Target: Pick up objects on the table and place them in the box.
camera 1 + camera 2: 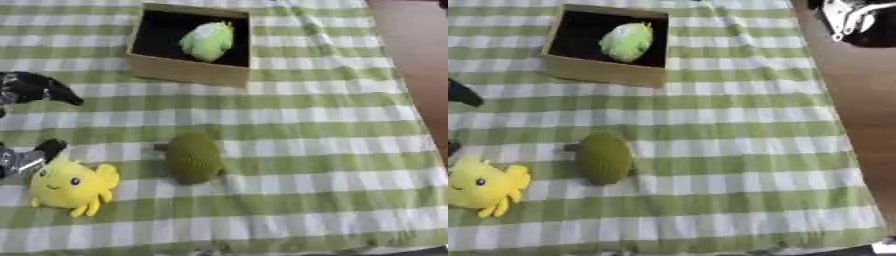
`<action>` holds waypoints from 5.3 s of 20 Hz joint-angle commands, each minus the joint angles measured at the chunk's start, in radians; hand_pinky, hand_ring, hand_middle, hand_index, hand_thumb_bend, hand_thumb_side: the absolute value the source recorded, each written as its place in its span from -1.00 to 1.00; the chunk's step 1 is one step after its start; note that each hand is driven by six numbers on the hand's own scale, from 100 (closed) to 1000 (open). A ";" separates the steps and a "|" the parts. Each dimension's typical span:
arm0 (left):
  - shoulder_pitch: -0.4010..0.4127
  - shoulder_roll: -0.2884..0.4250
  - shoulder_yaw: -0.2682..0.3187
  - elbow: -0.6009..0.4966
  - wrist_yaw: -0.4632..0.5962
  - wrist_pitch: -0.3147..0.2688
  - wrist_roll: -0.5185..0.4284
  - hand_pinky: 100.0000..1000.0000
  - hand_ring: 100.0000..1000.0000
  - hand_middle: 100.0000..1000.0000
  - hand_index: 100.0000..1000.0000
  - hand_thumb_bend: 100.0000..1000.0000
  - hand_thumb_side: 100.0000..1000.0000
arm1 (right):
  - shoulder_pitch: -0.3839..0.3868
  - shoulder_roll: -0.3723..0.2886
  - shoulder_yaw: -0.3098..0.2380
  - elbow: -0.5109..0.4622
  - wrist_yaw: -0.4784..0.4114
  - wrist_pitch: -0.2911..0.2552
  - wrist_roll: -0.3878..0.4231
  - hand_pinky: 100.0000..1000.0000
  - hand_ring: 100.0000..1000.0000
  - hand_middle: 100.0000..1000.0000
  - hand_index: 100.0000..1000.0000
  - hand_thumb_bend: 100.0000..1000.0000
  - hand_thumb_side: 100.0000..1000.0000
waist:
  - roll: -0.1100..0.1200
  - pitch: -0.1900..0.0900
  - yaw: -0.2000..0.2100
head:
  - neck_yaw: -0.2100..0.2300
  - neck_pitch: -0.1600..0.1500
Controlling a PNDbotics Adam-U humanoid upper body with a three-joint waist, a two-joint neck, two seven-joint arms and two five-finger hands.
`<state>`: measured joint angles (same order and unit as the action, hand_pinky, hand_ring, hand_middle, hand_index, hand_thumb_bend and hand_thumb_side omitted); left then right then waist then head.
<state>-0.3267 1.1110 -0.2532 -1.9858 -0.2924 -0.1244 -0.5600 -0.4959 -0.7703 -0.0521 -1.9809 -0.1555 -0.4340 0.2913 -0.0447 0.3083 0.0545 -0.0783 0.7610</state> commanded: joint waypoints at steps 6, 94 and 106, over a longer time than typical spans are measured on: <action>0.041 0.057 0.020 -0.014 -0.056 -0.024 -0.035 0.84 0.79 0.64 0.83 -0.31 0.57 | 0.005 -0.038 -0.044 -0.019 -0.050 -0.014 -0.058 0.85 0.79 0.35 0.76 -1.00 -1.00 | 0.017 -0.034 -0.004 | -0.006 0.006; -0.864 -0.663 0.003 0.948 -0.511 -0.064 0.083 0.37 0.40 0.21 0.43 -1.00 -0.95 | -0.008 0.061 -0.062 -0.019 -0.106 0.101 0.024 0.94 0.78 0.27 0.79 -1.00 -0.96 | 0.041 0.009 -0.076 | 0.087 -0.049; -0.857 -0.743 0.034 1.083 -0.658 -0.099 0.183 0.53 0.56 0.44 0.80 -0.77 -1.00 | -0.003 0.084 -0.073 -0.019 -0.112 0.115 0.037 0.95 0.78 0.26 0.79 -1.00 -0.82 | 0.034 0.019 -0.088 | 0.096 -0.059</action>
<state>-1.1646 0.3611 -0.2356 -0.8987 -0.9347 -0.2267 -0.3927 -0.4920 -0.6716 -0.1107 -1.9851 -0.2581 -0.3185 0.3244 -0.0138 0.3337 -0.0314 0.0158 0.7151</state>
